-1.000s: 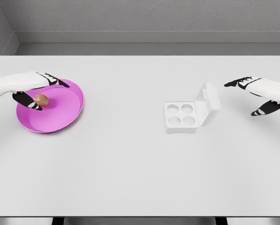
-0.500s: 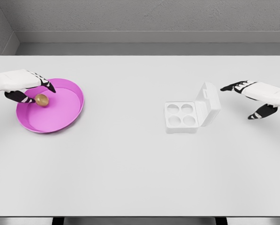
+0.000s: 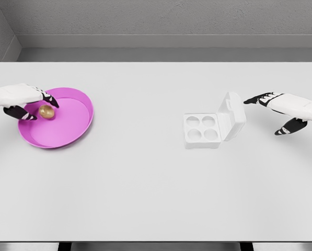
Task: Pack egg into the box and close the box lid
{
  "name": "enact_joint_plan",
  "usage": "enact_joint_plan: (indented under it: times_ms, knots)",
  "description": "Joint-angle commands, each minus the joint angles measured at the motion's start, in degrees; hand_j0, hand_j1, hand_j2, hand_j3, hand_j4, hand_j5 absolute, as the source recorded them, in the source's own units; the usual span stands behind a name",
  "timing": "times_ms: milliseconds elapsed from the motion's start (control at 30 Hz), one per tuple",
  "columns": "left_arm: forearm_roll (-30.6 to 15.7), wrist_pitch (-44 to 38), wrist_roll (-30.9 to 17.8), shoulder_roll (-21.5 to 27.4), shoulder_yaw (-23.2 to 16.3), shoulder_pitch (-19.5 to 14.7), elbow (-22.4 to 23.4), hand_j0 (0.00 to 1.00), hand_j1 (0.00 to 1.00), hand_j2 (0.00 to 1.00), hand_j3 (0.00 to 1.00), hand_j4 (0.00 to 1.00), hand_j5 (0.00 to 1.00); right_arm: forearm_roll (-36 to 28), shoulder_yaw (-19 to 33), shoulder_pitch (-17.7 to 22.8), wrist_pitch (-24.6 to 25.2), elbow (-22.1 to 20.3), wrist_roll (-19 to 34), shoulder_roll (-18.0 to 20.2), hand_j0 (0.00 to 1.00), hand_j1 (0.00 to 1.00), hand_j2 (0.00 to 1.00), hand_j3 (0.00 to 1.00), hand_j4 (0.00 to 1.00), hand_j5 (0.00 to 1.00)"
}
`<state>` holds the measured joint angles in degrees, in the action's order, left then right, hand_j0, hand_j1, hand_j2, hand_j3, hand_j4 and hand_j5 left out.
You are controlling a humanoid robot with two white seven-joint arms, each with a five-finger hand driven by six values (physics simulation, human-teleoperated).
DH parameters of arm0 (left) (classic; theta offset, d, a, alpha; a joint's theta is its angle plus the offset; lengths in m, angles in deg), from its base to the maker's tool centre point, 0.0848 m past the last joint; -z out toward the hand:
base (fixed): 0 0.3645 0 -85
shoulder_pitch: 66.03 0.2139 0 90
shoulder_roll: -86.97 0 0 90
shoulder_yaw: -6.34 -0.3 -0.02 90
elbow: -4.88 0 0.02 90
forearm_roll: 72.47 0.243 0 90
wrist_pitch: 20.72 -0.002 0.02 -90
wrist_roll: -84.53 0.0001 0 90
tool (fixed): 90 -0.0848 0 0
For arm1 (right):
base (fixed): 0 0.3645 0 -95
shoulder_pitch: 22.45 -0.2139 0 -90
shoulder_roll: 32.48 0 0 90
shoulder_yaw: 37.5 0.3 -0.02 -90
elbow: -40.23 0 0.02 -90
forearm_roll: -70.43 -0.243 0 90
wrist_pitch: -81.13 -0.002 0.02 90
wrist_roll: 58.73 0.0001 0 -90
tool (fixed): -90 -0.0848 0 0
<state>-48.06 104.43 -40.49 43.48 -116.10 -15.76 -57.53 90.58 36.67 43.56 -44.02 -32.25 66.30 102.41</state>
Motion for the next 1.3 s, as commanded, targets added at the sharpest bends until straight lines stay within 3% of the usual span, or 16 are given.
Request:
enact_joint_plan:
  times_ms: [0,533,1267]
  knots:
    - [-0.25,-0.15,0.02,-0.55,0.45,-0.09,0.01,0.8,0.8,0.8,0.8,0.8,0.8,-0.37,0.01,0.0,0.16,-0.02,-0.02,0.11,1.0,1.0,1.0,1.0,1.0,1.0]
    - [3.01,-0.15,0.02,-1.78,0.71,0.0,2.12,0.79,0.79,0.79,0.79,0.79,0.79,-0.37,0.01,0.0,0.16,-0.02,-0.02,0.11,1.0,1.0,1.0,1.0,1.0,1.0]
    - [3.88,-0.15,0.02,-3.98,0.62,-0.44,4.93,0.78,0.78,0.78,0.78,0.78,0.78,-0.37,0.01,0.0,0.16,-0.02,-0.02,0.11,1.0,1.0,1.0,1.0,1.0,1.0]
